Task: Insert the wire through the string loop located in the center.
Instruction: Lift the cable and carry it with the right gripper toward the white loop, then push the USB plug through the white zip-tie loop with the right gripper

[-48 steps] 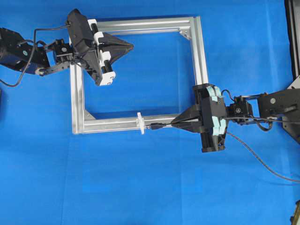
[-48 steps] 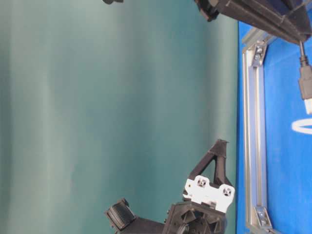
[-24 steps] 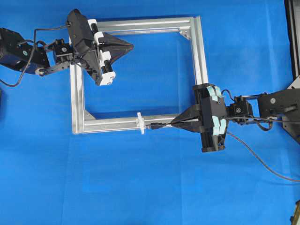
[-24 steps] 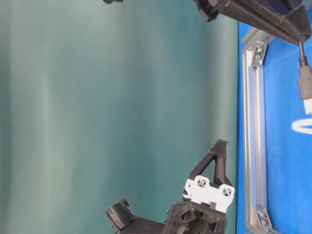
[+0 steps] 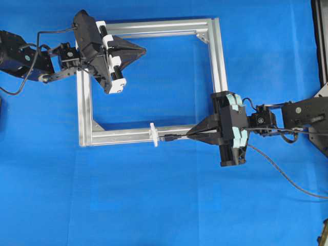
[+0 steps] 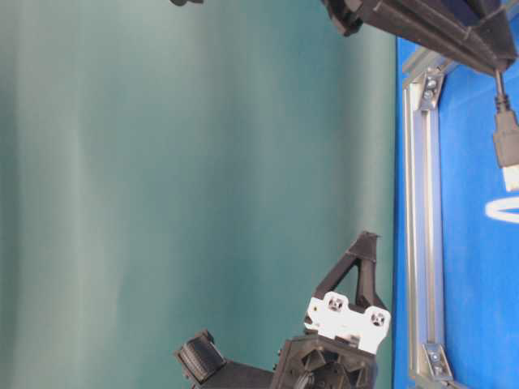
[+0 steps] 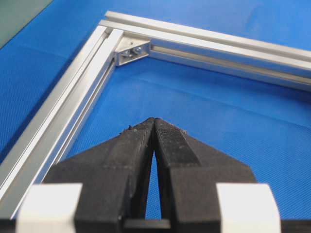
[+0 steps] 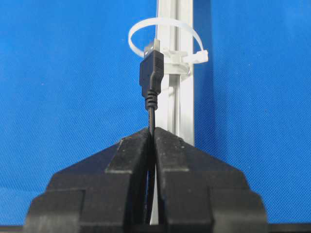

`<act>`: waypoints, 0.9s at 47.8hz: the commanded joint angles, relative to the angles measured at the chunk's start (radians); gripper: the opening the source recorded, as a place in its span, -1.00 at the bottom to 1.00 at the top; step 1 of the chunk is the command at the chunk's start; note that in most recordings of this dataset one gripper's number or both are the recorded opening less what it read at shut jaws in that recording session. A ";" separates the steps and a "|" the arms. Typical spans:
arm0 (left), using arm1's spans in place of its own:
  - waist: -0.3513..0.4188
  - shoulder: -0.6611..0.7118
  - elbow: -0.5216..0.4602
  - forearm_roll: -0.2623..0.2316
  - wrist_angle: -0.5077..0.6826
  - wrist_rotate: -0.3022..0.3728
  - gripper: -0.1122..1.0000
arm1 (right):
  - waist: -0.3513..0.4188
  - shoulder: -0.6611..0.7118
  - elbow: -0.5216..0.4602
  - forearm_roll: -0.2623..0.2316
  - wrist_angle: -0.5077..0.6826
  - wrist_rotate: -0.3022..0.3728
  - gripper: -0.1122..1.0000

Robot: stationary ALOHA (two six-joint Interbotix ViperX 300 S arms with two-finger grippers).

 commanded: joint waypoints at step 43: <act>0.002 -0.034 -0.009 0.003 -0.011 0.000 -0.80 | -0.002 -0.012 -0.006 0.002 -0.012 0.002 -0.84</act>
